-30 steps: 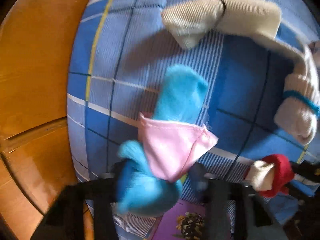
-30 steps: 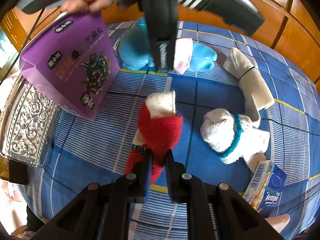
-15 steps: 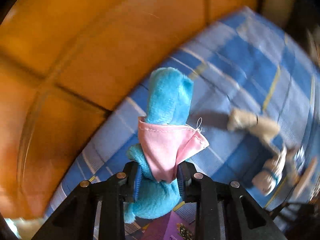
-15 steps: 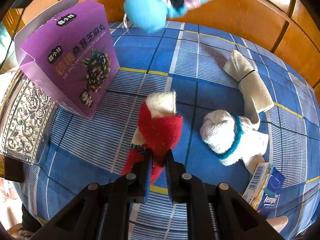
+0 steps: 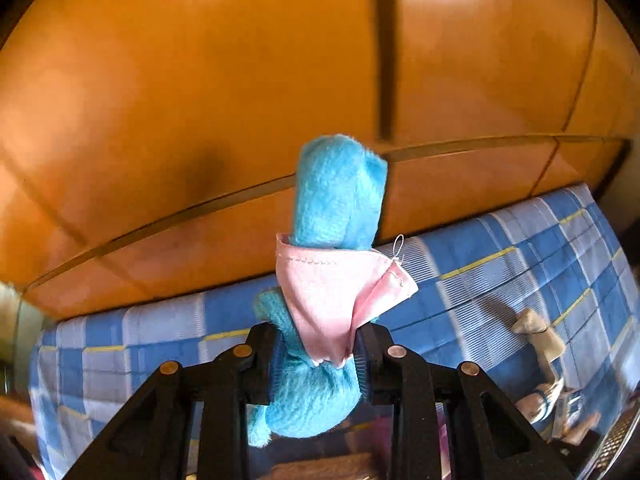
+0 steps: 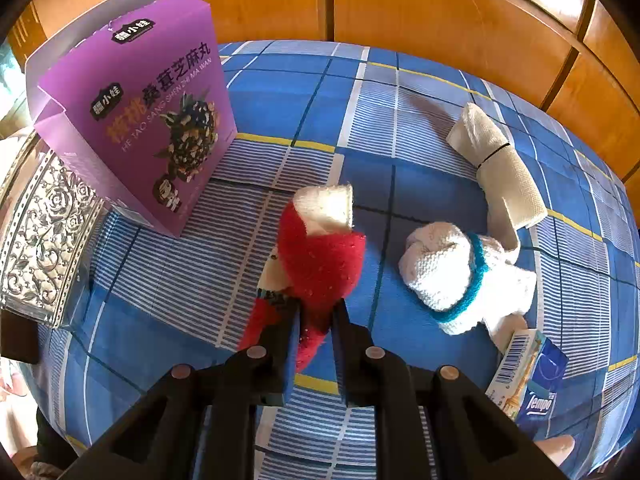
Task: Organize soft objects
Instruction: 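Lift the blue plush toy with the left tool, lower into the gold tray, open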
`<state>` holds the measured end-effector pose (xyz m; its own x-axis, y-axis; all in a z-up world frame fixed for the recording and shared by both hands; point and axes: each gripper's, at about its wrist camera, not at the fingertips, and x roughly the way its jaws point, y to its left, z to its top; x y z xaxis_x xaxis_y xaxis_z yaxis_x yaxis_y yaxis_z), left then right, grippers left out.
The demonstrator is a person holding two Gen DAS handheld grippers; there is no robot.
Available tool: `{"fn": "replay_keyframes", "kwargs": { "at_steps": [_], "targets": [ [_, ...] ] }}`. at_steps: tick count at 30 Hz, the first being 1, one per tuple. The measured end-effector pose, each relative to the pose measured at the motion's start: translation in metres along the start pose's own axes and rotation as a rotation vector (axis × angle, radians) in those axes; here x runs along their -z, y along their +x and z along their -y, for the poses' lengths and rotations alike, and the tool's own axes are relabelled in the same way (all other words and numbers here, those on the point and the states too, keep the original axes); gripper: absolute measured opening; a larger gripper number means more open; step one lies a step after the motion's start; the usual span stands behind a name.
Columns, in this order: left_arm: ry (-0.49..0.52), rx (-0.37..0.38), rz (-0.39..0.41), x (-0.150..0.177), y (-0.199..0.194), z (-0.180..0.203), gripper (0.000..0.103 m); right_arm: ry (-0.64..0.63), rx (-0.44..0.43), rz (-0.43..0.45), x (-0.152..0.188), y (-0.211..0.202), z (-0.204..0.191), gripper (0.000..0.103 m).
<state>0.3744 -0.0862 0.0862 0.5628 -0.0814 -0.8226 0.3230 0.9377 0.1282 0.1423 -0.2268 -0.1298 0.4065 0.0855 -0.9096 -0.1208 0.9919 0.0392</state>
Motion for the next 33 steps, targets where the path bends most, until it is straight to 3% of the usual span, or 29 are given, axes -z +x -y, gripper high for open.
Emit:
{"fn": "replay_keyframes", "kwargs": {
  "at_steps": [8, 15, 26, 33],
  "targets": [
    [-0.137, -0.019, 0.055, 0.067, -0.049, -0.065, 0.030, 0.000, 0.002, 0.014, 0.000, 0.003, 0.004, 0.018],
    [-0.239, 0.018, 0.086, 0.133, -0.082, -0.103, 0.031, -0.007, 0.015, 0.035, 0.004, 0.002, 0.002, 0.021],
    [-0.439, 0.008, 0.133, 0.243, -0.107, -0.149, 0.032, -0.067, 0.064, 0.068, 0.014, 0.000, -0.015, 0.021],
    [-0.568, -0.049, 0.145, 0.326, -0.111, -0.175, 0.032, -0.109, 0.094, 0.088, 0.018, -0.003, -0.024, 0.021]
  ]
}}
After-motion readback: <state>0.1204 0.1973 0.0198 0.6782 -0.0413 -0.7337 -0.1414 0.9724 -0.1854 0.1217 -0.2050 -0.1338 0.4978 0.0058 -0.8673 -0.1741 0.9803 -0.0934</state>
